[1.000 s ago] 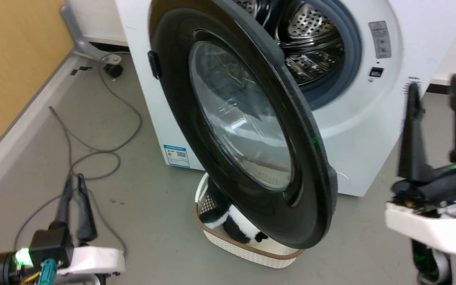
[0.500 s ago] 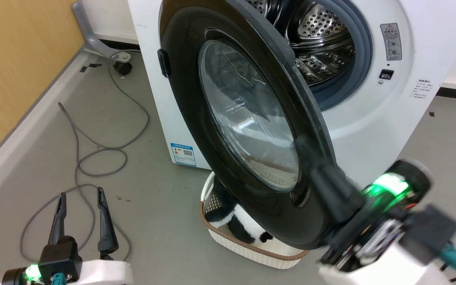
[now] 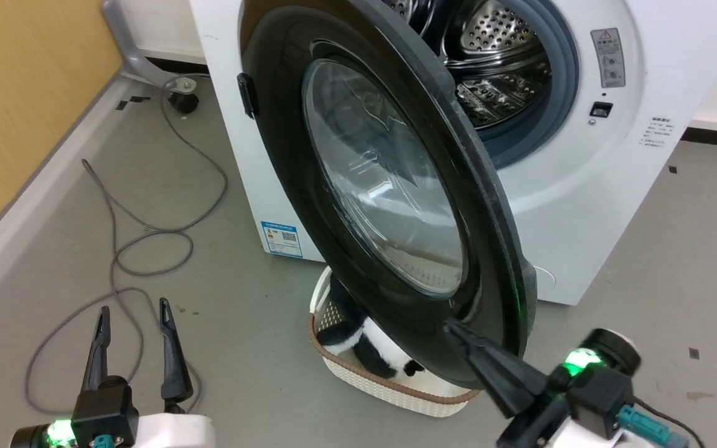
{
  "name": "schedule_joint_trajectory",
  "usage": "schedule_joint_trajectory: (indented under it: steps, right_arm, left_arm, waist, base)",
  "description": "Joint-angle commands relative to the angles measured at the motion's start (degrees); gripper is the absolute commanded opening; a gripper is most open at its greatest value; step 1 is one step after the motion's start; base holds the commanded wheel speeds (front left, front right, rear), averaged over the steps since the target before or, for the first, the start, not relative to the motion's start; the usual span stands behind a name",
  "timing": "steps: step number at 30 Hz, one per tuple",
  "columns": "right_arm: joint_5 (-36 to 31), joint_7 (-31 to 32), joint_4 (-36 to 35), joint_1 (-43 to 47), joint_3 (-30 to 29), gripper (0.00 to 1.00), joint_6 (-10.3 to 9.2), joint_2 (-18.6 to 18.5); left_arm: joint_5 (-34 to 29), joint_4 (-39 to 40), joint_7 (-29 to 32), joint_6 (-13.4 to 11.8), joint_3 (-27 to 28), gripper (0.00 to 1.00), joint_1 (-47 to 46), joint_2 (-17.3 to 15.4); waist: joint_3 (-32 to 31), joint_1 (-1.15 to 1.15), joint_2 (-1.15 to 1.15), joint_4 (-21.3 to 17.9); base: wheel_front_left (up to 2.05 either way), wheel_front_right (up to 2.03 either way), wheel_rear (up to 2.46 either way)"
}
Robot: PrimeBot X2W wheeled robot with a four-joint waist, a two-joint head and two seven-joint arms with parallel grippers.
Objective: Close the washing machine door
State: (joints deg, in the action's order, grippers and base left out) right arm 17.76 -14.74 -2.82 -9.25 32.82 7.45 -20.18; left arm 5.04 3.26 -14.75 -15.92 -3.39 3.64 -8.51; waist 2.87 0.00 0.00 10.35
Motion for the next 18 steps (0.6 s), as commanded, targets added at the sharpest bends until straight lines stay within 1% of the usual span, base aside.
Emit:
schedule_joint_trajectory:
  steps: [1,10,16,18]
  right_arm:
    - [-0.2,-0.3,1.0,0.8,-1.3,0.0,0.03,-0.4]
    - [-1.6,-0.3,4.9,0.3,-9.9,0.0,0.03,-0.7]
    - [-3.0,-0.3,8.4,-4.8,-15.5,0.0,0.03,-1.7]
    - [-2.7,-0.3,9.9,-7.1,-17.7,0.0,0.03,-1.5]
  left_arm:
    - [-0.8,0.1,-0.2,0.3,0.2,1.0,0.7,0.4]
    - [-2.5,0.5,-0.2,1.1,0.7,1.0,-0.4,1.8]
    - [-3.2,1.3,-0.2,1.5,0.2,1.0,-2.4,2.6]
    - [-3.4,1.4,-0.2,1.6,0.0,1.0,-3.4,2.9]
  waist:
    - [0.3,0.0,0.0,-0.4]
    - [2.7,0.0,0.0,-1.3]
    - [6.4,0.0,0.0,-1.6]
    - [8.0,0.0,0.0,-1.5]
  base:
    - [0.0,0.0,0.0]
    - [0.0,0.0,0.0]
    - [0.0,0.0,0.0]
    - [0.0,0.0,0.0]
